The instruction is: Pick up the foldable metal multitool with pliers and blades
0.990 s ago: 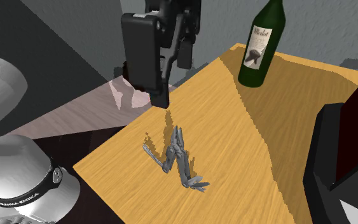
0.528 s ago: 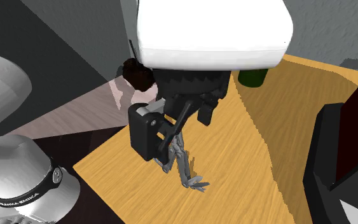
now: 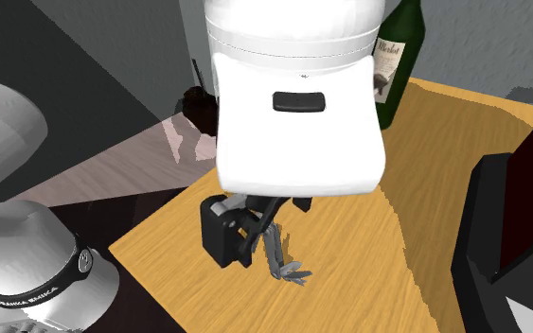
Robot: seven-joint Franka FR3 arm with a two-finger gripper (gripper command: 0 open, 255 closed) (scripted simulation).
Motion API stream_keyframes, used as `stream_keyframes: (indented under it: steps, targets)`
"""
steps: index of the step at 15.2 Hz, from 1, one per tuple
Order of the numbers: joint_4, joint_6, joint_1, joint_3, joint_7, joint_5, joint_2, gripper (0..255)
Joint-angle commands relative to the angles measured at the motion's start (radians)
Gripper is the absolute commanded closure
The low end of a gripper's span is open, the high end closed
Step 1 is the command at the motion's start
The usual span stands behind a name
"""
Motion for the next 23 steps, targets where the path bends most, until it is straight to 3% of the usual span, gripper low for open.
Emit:
stream_keyframes:
  steps: [1, 10, 23]
  targets:
    - [-0.003, 0.005, 0.000, 0.000, 0.000, 0.000, 0.002, 255]
    - [-0.005, 0.005, 0.000, 0.000, -0.001, 0.000, 0.000, 255]
    - [0.139, -0.185, -0.002, -0.002, 0.008, -0.005, -0.046, 255]
